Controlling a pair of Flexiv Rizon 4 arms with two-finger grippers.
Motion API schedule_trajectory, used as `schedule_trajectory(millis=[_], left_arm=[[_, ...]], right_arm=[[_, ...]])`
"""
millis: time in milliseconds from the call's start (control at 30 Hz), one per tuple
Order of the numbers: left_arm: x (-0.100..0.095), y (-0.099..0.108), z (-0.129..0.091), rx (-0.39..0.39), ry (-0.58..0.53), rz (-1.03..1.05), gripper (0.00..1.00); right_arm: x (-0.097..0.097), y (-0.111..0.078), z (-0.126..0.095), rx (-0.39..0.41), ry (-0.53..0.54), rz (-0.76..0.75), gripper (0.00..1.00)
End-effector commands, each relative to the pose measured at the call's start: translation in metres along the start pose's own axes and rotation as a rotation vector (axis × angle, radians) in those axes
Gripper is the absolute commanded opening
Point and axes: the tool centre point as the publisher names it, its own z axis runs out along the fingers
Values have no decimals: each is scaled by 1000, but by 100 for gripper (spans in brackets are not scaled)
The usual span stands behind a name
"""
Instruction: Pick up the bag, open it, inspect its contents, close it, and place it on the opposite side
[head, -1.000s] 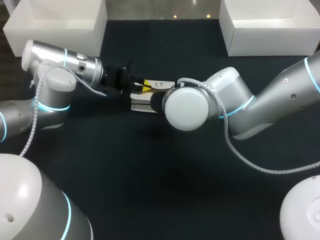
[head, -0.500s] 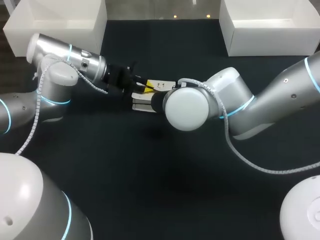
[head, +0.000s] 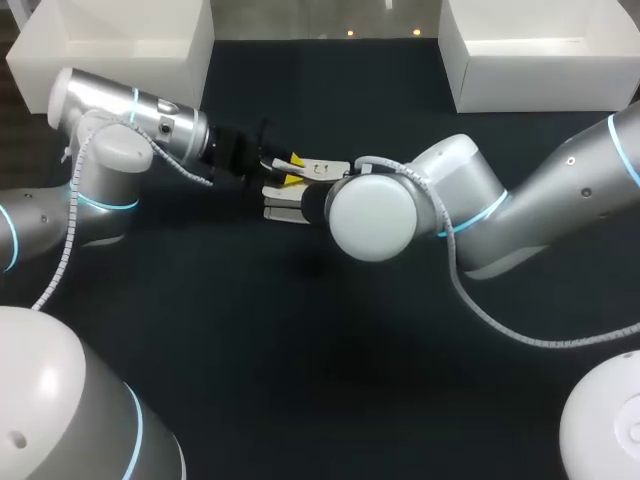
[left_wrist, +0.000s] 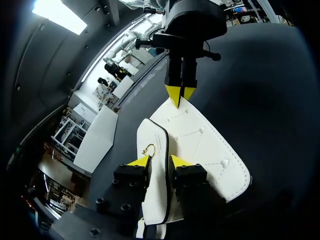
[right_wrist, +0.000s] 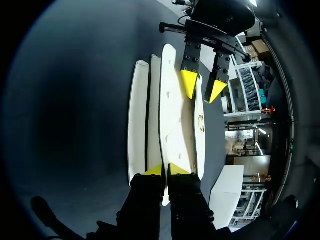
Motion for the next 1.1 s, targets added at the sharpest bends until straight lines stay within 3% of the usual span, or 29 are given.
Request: schedule_trajectory(millis=[33, 167, 267, 333, 800, 1100], left_arm=[[-1, -1, 8, 10, -2, 10, 38], [-2, -2, 15, 8, 4, 18, 33], [-2, -1, 18, -5, 8, 25, 20], [-3, 0, 18, -11, 10, 25, 0], [1, 8, -10, -23, 36, 56, 0], [1, 7, 10, -19, 51, 55, 0]], right_arm=[[1, -1, 0, -2, -4, 0, 0], [1, -1, 0, -2, -4, 0, 0], [1, -1, 0, -2, -4, 0, 0], [1, -1, 0, -2, -4, 0, 0], [1, -1, 0, -2, -4, 0, 0], [1, -1, 0, -2, -4, 0, 0]])
